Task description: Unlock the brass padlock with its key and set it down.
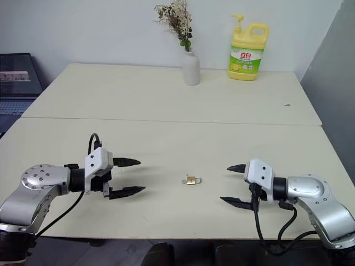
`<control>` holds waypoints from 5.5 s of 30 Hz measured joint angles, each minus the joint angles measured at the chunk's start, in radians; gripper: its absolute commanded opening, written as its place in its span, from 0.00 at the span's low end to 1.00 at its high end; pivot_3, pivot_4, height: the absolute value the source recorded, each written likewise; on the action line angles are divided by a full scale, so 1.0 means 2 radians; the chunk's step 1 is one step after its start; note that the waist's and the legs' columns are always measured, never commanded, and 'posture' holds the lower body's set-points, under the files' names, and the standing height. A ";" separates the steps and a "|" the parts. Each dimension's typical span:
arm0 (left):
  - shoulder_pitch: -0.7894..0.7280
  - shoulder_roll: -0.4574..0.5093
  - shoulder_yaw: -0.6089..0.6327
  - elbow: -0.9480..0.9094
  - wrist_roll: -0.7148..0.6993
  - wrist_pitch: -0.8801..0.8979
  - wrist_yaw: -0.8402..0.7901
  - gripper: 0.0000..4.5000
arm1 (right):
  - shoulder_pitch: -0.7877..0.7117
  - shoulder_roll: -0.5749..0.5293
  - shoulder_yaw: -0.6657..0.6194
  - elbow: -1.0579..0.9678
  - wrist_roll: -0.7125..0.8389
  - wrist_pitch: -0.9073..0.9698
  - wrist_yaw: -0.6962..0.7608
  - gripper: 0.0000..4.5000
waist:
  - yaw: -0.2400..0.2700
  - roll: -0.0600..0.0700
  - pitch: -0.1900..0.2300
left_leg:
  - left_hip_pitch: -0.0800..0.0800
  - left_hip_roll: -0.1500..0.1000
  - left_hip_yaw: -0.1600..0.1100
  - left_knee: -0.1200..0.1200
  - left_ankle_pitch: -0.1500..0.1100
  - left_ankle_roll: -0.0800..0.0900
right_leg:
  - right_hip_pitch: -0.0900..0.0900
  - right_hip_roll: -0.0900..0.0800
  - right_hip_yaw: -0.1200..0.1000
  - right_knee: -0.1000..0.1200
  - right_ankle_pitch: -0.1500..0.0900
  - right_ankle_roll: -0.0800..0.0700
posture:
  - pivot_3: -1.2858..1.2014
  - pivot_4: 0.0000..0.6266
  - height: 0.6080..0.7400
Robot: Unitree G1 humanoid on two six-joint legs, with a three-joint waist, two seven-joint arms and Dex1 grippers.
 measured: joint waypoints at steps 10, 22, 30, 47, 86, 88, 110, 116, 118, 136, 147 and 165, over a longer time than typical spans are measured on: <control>-0.002 0.000 0.000 -0.010 -0.008 0.037 0.013 1.00 | -0.003 0.000 0.004 0.005 0.000 -0.002 0.000 0.99 | 0.000 0.000 0.000 | 0.000 0.000 0.000 0.000 0.000 0.000 | 0.000 0.000 0.000 0.000 0.000 0.000 | 0.52 0.24 1.00; 0.003 0.006 -0.006 -0.013 -0.003 -0.014 -0.038 1.00 | -0.030 0.003 0.024 0.008 -0.005 0.016 -0.004 0.99 | 0.000 0.000 0.000 | 0.000 0.000 0.000 0.000 0.000 0.000 | 0.000 0.000 0.000 0.000 0.000 0.000 | 0.52 0.24 1.00; 0.001 0.020 -0.004 -0.009 -0.041 0.008 -0.073 1.00 | -0.071 0.018 0.059 0.008 -0.011 0.035 -0.006 0.99 | 0.000 0.000 0.000 | 0.000 0.000 0.000 0.000 0.000 0.000 | 0.000 0.000 0.000 0.000 0.000 0.000 | 0.52 0.24 1.00; -0.001 0.028 -0.035 0.008 -0.009 -0.033 -0.108 1.00 | -0.202 0.116 0.204 0.106 -0.101 0.082 -0.030 0.99 | 0.000 0.000 0.000 | -0.001 0.000 0.001 0.000 0.000 0.000 | -0.001 0.000 0.000 0.000 0.000 0.000 | 0.52 0.24 1.00; -0.019 0.016 -0.054 0.035 -0.003 -0.054 -0.116 1.00 | -0.233 0.169 0.242 0.198 -0.179 0.039 -0.027 0.21 | -0.001 0.000 0.000 | -0.001 0.000 0.001 0.000 0.000 0.000 | -0.002 0.000 0.000 0.001 0.000 -0.001 | 0.52 0.24 1.00; -0.022 0.010 -0.054 0.039 -0.011 -0.041 -0.114 1.00 | -0.231 0.153 0.242 0.193 -0.201 0.011 -0.038 0.21 | 0.000 0.000 0.000 | -0.001 0.000 0.001 0.000 0.000 0.000 | -0.002 0.000 0.000 0.001 0.000 -0.001 | 0.52 0.24 1.00; -0.219 -0.053 -0.039 0.027 -0.138 0.211 -0.015 1.00 | -0.226 0.082 0.153 0.051 -0.327 -0.221 -0.124 0.21 | 0.000 0.000 0.000 | -0.001 0.000 0.000 0.000 0.000 0.000 | -0.002 0.000 0.000 0.001 0.000 -0.001 | 0.52 0.24 1.00; -0.237 -0.068 -0.041 0.020 -0.139 0.241 0.022 1.00 | -0.225 0.083 0.152 0.051 -0.360 -0.262 -0.144 0.21 | 0.000 0.000 0.000 | -0.001 0.000 0.000 0.000 0.000 0.000 | -0.002 0.000 0.000 0.001 0.001 -0.003 | 0.52 0.24 1.00; -0.243 -0.069 -0.043 0.017 -0.141 0.253 0.029 1.00 | -0.225 0.084 0.149 0.052 -0.376 -0.279 -0.157 0.21 | 0.000 0.000 0.000 | -0.001 0.000 0.000 0.000 0.000 0.000 | -0.002 0.000 0.000 0.001 0.001 -0.003 | 0.52 0.24 1.00; -0.265 -0.085 -0.043 0.008 -0.147 0.269 0.038 1.00 | -0.225 0.104 0.139 0.062 -0.391 -0.274 -0.166 0.21 | 0.000 0.000 0.000 | -0.001 0.000 0.000 0.000 0.000 0.000 | -0.002 0.000 0.000 0.001 0.001 -0.003 | 0.52 0.24 1.00; -0.265 -0.104 -0.057 0.028 -0.141 0.262 0.035 0.25 | -0.228 0.116 0.139 0.060 -0.390 -0.270 -0.162 0.21 | 0.000 0.000 0.000 | -0.001 0.000 0.000 0.000 0.000 0.000 | -0.002 0.000 0.000 0.001 0.001 -0.003 | 0.52 0.24 1.00; -0.272 -0.113 -0.058 0.048 -0.130 0.247 0.024 0.00 | -0.231 0.118 0.135 0.059 -0.390 -0.272 -0.146 0.21 | 0.000 0.000 0.000 | -0.001 0.000 0.000 0.000 0.000 0.000 | -0.002 0.000 0.000 0.001 0.001 -0.003 | 0.52 0.24 1.00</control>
